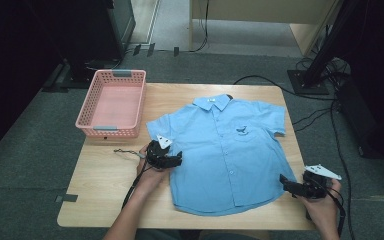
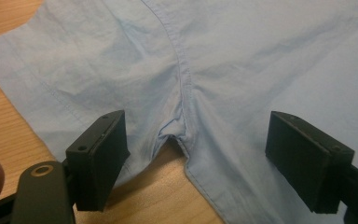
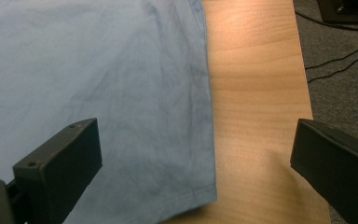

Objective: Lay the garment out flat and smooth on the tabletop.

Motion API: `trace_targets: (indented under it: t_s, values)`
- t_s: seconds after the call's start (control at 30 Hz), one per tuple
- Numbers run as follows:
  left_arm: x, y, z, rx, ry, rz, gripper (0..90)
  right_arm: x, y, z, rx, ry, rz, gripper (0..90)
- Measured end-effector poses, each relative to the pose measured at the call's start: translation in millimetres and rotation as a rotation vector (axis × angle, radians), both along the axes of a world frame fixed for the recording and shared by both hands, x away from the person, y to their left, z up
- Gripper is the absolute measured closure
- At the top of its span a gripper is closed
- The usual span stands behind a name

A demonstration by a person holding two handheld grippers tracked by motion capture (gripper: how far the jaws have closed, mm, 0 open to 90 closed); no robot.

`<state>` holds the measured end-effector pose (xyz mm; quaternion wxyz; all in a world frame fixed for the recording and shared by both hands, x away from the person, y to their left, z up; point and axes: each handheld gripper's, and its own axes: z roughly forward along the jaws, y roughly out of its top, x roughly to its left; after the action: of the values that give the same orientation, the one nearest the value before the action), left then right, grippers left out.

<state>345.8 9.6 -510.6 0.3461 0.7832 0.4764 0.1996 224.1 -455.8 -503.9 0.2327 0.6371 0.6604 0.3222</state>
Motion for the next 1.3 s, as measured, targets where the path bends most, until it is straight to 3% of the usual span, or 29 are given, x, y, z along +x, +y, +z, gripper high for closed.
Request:
trace_targets:
  t_s: [0.33, 0.4, 0.6, 0.67, 0.83, 1.3]
  values:
    - [-0.1, 0.0, 0.1, 0.001, 0.001, 0.0, 21.4, -7.9, 3.1, -6.2, -0.047, 0.016, 0.011, 1.2]
    - [-0.1, 0.1, 0.1, 0.0, 0.001, 0.0, 21.4, -7.8, 5.3, -6.8, -0.089, 0.027, 0.022, 1.1]
    - [-0.2, 0.7, -0.2, 0.002, 0.005, 0.001, 18.7, -7.8, 5.5, -6.8, -0.089, 0.027, 0.023, 1.1]
    - [0.3, 0.4, -0.3, 0.005, 0.018, -0.017, 8.9, -7.8, 5.5, -6.8, -0.089, 0.027, 0.023, 1.1]
    - [0.7, 3.2, 2.1, -0.021, 0.023, -0.018, 2.8, -7.8, 5.5, -6.8, -0.089, 0.027, 0.022, 1.1]
    - [-5.2, 16.1, 25.7, -0.055, -0.022, -0.016, 0.0, -7.8, 5.6, -6.8, -0.088, 0.027, 0.022, 1.1]
